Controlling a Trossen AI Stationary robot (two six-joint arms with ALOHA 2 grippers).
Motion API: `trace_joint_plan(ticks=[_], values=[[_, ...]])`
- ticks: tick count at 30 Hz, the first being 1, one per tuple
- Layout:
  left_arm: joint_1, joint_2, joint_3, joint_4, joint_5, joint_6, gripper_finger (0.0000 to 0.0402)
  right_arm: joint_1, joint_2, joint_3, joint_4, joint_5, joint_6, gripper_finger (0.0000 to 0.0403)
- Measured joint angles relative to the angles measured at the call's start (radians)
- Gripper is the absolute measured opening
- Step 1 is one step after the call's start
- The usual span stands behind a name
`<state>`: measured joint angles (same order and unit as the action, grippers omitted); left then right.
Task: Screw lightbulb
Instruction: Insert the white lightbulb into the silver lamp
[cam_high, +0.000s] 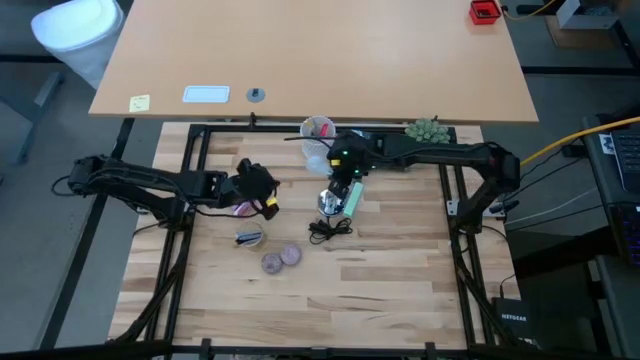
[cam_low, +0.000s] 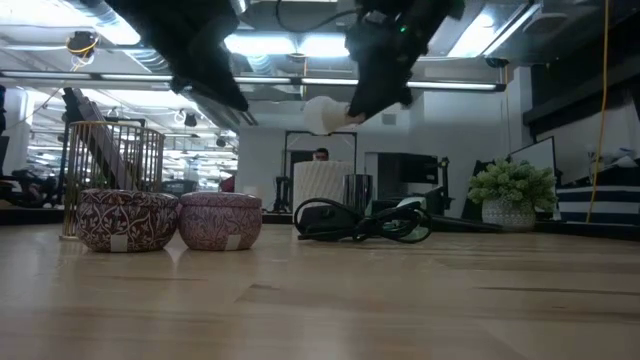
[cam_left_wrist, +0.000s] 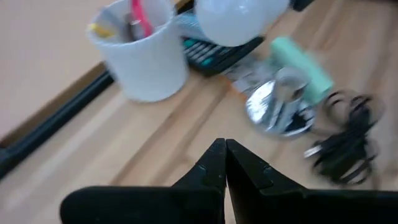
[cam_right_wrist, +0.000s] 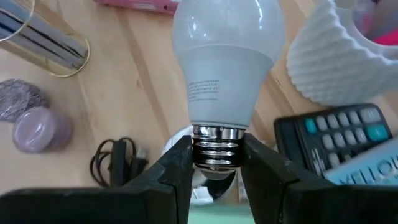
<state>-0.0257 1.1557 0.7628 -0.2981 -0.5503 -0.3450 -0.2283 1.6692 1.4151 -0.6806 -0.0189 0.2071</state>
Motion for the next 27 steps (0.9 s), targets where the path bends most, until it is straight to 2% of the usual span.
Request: trace_joint_plan(ticks=[7, 13, 18, 21, 27], values=[[0.0, 0.085, -0.081, 0.337, 0.067, 0.004, 0.0001, 0.045, -0.036, 0.0, -0.1, -0.034, 0.004, 0.0117], [0.0, 0.229, -0.085, 0.514, 0.12, 0.004, 0.0001, 0.116, -0.032, 0.0, -0.132, -0.035, 0.004, 0.0117], [0.001, 0.341, -0.085, 0.672, 0.123, 0.01, 0.0001, 0.153, -0.032, 0.0, -0.131, -0.025, 0.004, 0.0117], [0.0, 0.376, -0.085, 0.737, 0.125, 0.025, 0.0001, 0.166, -0.032, 0.0, -0.13, 0.007, 0.005, 0.0117], [0.0, 0.367, -0.085, 0.772, 0.125, 0.058, 0.0001, 0.17, -0.031, 0.0, -0.128, 0.047, 0.005, 0.0117]])
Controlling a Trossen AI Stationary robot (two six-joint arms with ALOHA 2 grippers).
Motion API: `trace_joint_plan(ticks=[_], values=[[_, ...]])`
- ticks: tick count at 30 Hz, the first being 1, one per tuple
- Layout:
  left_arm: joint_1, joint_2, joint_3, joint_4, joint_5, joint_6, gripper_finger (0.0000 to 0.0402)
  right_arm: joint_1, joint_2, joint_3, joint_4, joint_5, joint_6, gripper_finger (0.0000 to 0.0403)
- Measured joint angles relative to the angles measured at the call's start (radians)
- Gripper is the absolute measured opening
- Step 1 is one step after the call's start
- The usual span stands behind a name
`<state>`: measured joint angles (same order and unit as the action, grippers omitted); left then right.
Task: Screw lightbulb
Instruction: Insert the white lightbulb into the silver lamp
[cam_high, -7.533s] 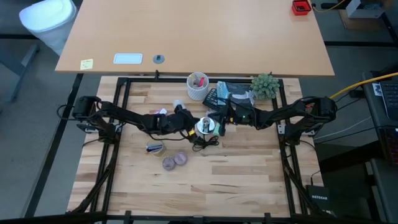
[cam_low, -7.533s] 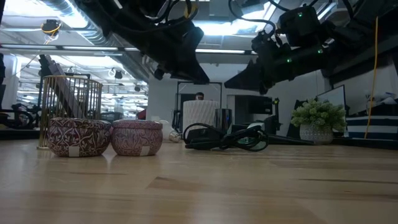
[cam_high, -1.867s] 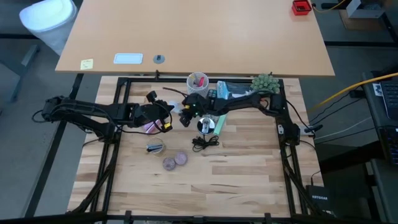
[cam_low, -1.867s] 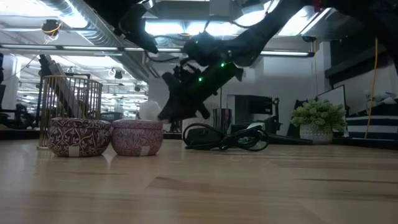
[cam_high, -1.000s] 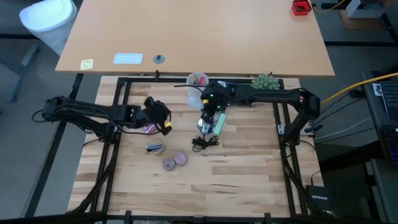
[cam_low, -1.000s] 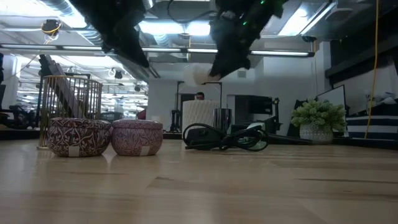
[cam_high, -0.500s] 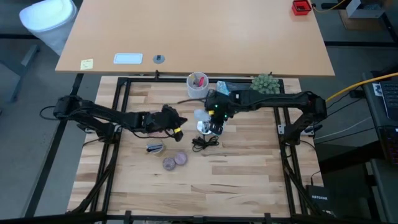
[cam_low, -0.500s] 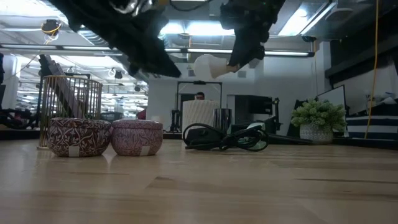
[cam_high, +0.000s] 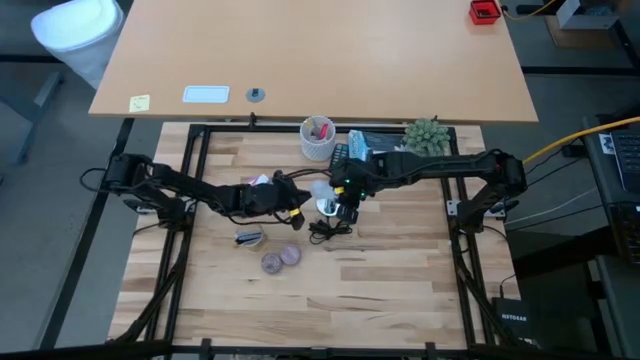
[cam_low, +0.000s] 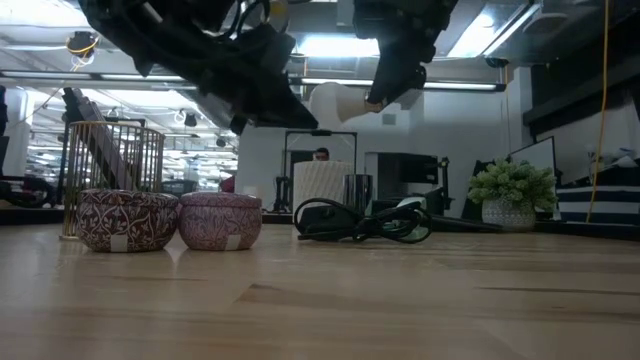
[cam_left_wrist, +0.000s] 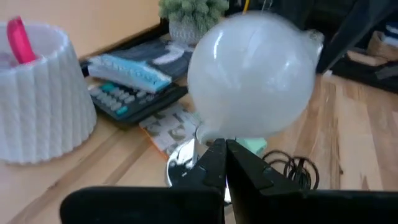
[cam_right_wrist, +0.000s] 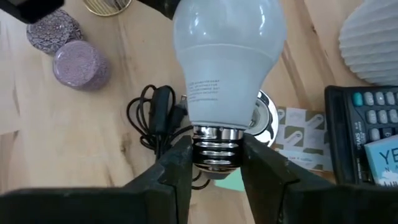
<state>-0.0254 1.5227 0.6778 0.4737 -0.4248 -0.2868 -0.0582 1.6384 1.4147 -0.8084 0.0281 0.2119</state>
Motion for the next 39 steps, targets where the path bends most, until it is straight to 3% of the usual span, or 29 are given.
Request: trace_joint_plan(ticks=[20, 39], values=[[-0.001, 0.0, 0.003, 0.098, 0.0, 0.059, 0.0001, -0.001, 0.035, 0.0, 0.055, 0.02, -0.014, 0.0117], [0.001, 0.0, 0.004, 0.097, 0.012, 0.107, 0.0001, -0.001, 0.066, -0.111, 0.194, 0.156, -0.036, 0.0117]])
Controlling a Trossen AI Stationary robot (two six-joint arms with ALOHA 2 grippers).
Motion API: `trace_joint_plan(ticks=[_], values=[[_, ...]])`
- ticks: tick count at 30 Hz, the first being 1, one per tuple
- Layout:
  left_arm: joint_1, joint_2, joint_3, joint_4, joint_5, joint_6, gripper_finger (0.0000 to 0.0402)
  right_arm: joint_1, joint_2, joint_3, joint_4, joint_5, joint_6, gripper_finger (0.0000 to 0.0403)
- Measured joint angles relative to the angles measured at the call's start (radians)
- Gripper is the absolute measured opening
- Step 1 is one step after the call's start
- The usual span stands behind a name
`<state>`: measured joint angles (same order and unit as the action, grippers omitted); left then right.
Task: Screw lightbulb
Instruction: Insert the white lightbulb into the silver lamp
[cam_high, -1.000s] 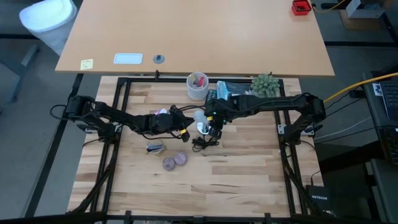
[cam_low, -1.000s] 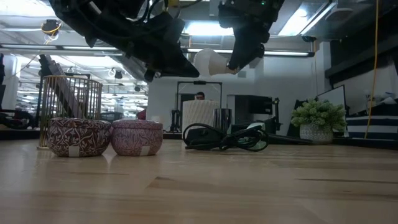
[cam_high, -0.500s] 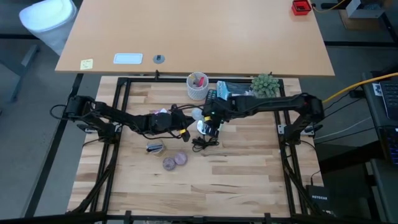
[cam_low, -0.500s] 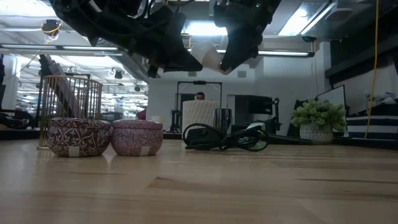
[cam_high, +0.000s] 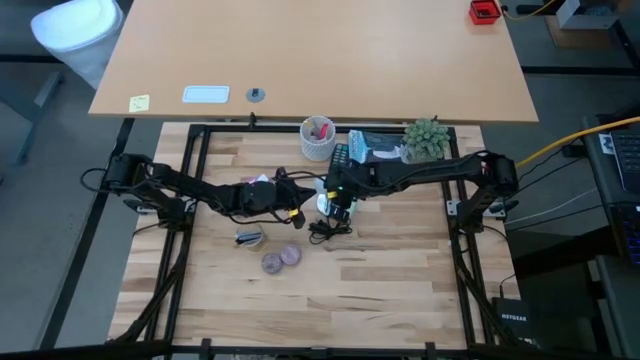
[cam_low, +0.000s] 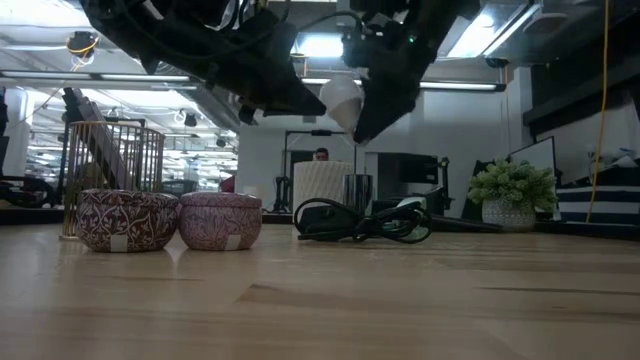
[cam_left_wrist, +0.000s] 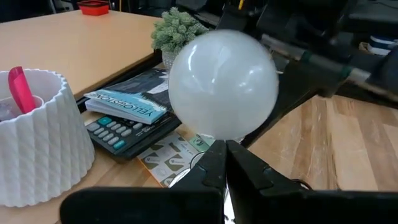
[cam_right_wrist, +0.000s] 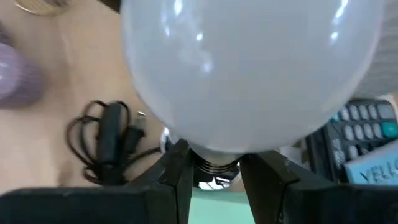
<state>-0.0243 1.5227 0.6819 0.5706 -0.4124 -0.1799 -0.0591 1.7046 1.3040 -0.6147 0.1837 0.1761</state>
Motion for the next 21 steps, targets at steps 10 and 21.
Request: trace_joint_plan(ticks=[10, 21], values=[[0.001, 0.007, 0.001, 0.005, 0.003, 0.01, 0.0001, 0.0, 0.002, -0.087, 0.103, 0.036, 0.0, 0.0117], [0.001, 0.007, 0.001, 0.003, 0.002, 0.046, 0.0001, 0.0, 0.001, -0.148, 0.187, 0.064, 0.001, 0.0117]])
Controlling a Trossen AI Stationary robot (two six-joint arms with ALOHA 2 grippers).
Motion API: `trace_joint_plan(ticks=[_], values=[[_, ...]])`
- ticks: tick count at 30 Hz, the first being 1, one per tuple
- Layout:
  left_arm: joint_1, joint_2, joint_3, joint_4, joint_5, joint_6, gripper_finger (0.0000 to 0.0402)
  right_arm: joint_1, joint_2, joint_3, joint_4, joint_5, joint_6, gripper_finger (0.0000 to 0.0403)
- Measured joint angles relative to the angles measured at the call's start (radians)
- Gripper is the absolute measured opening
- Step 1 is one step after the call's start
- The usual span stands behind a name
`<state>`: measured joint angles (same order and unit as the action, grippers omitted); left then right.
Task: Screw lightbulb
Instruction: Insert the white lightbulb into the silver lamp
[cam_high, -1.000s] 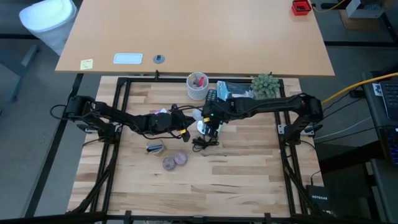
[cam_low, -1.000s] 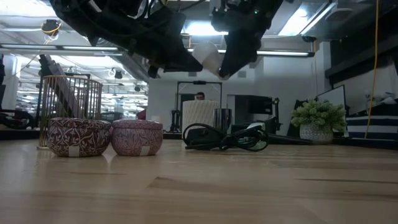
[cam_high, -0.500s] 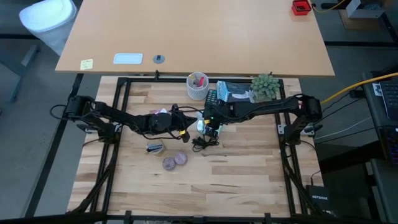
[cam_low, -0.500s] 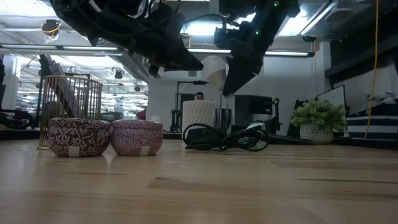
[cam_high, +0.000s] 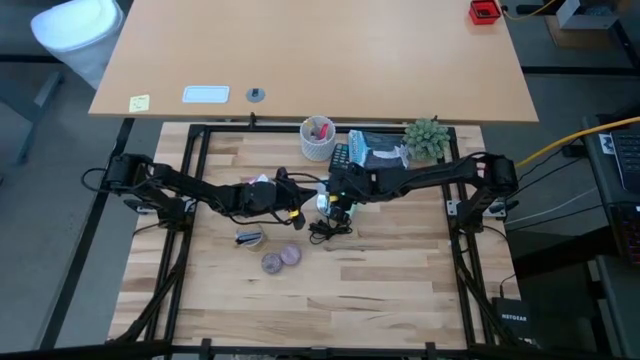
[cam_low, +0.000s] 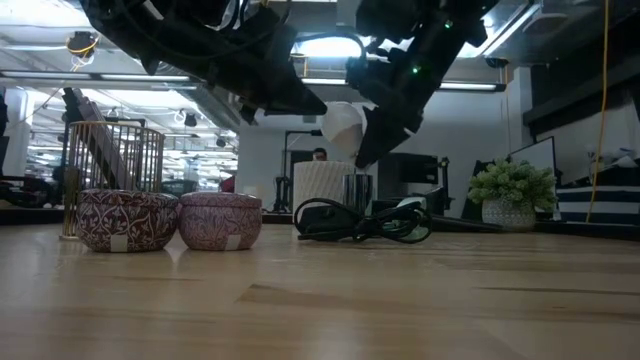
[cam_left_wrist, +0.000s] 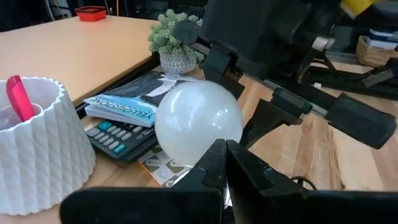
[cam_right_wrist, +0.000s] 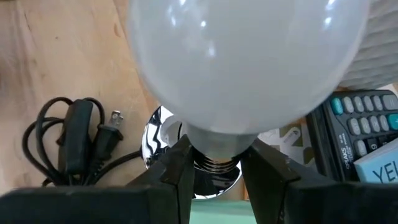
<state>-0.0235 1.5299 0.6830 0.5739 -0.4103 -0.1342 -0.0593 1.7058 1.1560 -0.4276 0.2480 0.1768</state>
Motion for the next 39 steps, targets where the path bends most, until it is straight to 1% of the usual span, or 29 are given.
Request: trace_joint_plan(ticks=[7, 13, 17, 21, 25, 27, 30, 39], values=[[0.0, 0.0, 0.0, -0.051, -0.005, 0.061, 0.0001, 0.0, 0.0, -0.022, 0.012, 0.007, 0.01, 0.0117], [0.0, -0.002, 0.0, -0.151, -0.052, 0.059, 0.0001, 0.0, 0.0, -0.022, 0.015, 0.007, 0.011, 0.0117], [0.023, 0.003, 0.0, -0.169, -0.057, 0.03, 0.0001, 0.0, -0.001, -0.022, 0.016, 0.006, 0.012, 0.0117], [0.063, 0.031, 0.0, -0.146, -0.057, 0.002, 0.0001, 0.0, -0.001, -0.022, 0.017, 0.006, 0.013, 0.0117], [0.087, 0.083, 0.0, -0.06, 0.007, 0.0, 0.0001, 0.0, -0.001, -0.022, 0.027, 0.007, 0.013, 0.0117], [0.09, 0.103, 0.0, -0.017, 0.015, 0.003, 0.0001, 0.0, -0.001, -0.022, 0.031, 0.007, 0.012, 0.0117], [0.09, 0.107, 0.0, 0.023, 0.016, 0.013, 0.0001, 0.0, -0.001, -0.022, 0.043, 0.006, 0.012, 0.0117], [0.086, 0.107, -0.001, 0.059, 0.016, 0.014, 0.0001, 0.0, -0.002, -0.021, 0.061, 0.006, 0.012, 0.0117]])
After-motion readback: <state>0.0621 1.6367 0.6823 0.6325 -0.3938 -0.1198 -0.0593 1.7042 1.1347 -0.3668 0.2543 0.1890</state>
